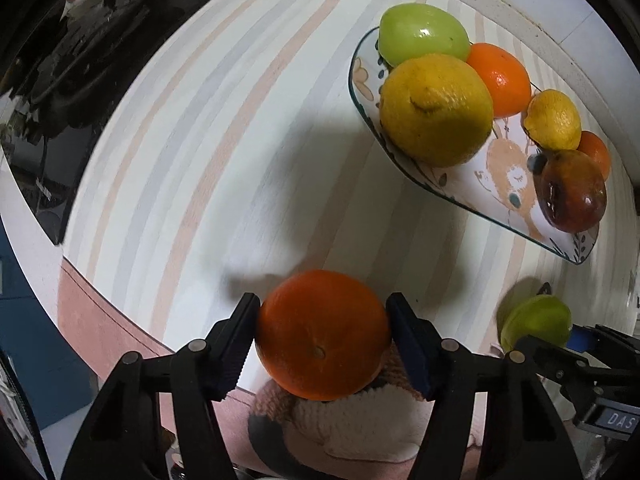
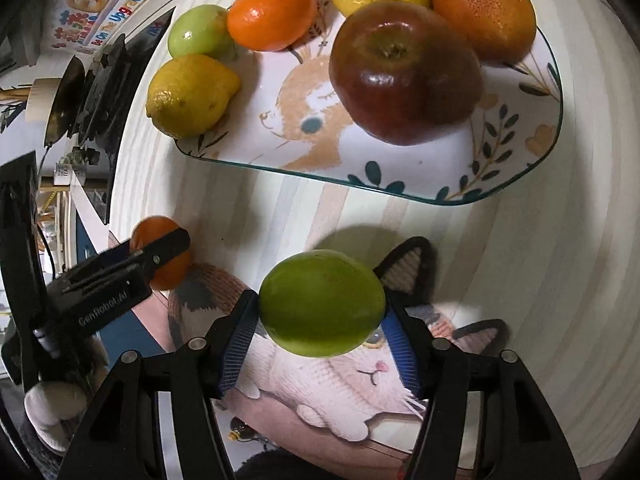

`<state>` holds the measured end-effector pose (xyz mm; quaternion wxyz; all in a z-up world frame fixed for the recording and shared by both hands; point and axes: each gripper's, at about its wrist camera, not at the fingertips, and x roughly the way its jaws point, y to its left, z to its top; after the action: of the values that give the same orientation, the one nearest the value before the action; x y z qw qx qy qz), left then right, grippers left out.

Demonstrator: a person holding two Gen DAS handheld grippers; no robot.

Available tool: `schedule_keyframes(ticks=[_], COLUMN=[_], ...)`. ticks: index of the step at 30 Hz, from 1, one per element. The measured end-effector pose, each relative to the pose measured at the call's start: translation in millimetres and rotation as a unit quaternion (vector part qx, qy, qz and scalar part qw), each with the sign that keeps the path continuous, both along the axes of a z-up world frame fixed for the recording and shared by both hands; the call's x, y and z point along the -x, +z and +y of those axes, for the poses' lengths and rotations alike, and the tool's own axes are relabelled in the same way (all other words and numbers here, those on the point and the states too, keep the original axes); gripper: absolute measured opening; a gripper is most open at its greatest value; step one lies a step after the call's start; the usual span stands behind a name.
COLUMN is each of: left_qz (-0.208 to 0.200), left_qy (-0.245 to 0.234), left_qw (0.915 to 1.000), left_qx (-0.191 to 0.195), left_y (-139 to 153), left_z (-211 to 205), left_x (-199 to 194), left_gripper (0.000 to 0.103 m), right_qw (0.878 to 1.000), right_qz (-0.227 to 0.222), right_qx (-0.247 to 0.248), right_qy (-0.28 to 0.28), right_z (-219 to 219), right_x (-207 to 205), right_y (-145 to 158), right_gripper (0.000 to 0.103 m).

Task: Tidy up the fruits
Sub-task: 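Carry both fruits onto the floral plate and open both tools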

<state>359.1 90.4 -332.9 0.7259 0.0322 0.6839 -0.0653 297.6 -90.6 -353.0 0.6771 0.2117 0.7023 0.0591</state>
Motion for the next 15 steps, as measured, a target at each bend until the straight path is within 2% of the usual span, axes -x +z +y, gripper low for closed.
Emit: schedule_keyframes(ticks=[6, 11, 15], left_qz=[0.000, -0.023, -0.048], left_qy=[0.000, -0.031, -0.064], left_qw=[0.9996, 0.9971, 0.9934], left_qx=[0.028, 0.066, 0.082], left_y=[15, 55, 85], left_z=[-8, -41, -74], left_x=[12, 8, -13], left_gripper=[0.063, 0.063, 0.063], right_qw=[1.000, 0.997, 0.992], right_qz=[-0.023, -0.064, -0.081], right_qx=[0.000, 0.000, 0.013], right_qy=[-0.006, -0.049, -0.094], right_z=[-5, -43, -80], right_x=[7, 12, 5], right_y=[18, 57, 72], right_gripper=[0.063, 0.063, 0.063])
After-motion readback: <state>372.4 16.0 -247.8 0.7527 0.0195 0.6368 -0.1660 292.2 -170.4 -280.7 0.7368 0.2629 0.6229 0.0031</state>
